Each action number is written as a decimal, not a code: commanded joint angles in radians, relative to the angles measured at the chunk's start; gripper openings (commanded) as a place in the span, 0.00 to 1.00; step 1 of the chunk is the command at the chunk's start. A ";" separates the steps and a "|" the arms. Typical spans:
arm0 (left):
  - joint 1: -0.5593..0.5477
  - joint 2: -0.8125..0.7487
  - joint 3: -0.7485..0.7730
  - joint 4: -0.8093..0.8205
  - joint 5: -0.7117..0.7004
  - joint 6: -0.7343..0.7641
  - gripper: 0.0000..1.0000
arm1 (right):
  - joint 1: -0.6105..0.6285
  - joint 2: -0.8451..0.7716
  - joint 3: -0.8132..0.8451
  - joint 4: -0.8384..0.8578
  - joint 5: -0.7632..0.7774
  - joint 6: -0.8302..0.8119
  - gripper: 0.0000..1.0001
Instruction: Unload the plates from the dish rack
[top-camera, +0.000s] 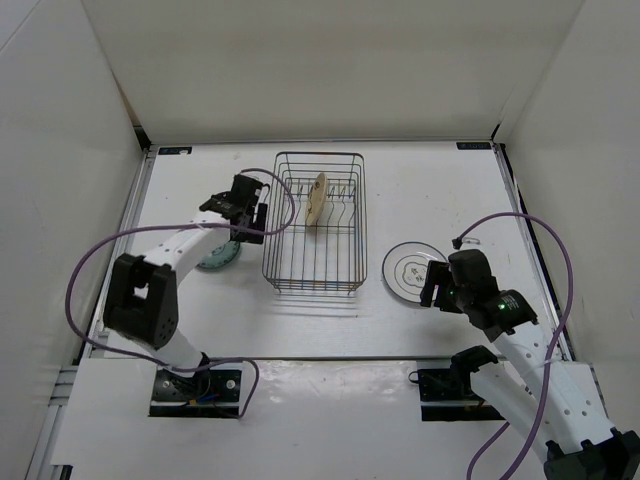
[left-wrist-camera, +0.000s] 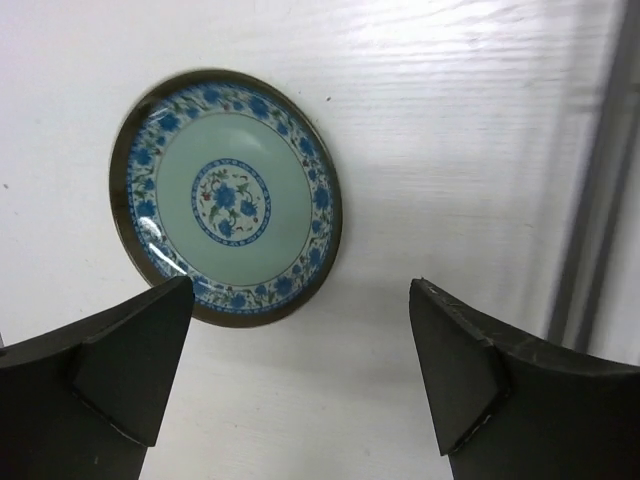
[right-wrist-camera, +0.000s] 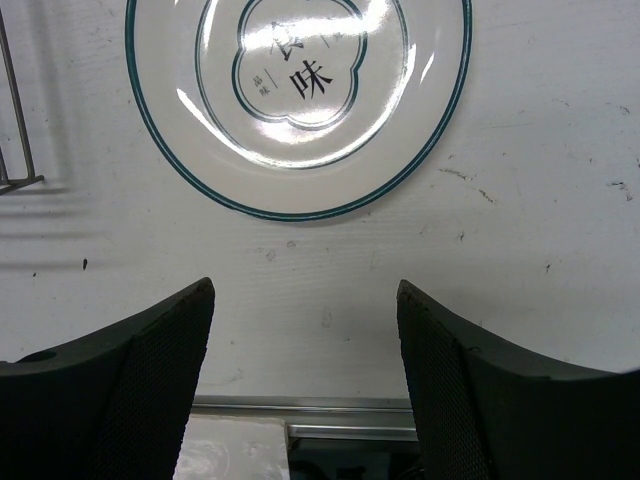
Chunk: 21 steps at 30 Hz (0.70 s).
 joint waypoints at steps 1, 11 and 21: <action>-0.045 -0.171 -0.044 0.060 -0.012 0.027 1.00 | 0.004 -0.003 -0.009 0.018 0.008 -0.004 0.76; -0.076 -0.293 0.042 0.362 0.533 0.052 1.00 | 0.003 0.011 -0.006 0.015 0.011 -0.004 0.76; -0.180 0.075 0.376 0.350 0.635 0.086 1.00 | 0.001 0.008 -0.001 0.004 0.011 -0.001 0.76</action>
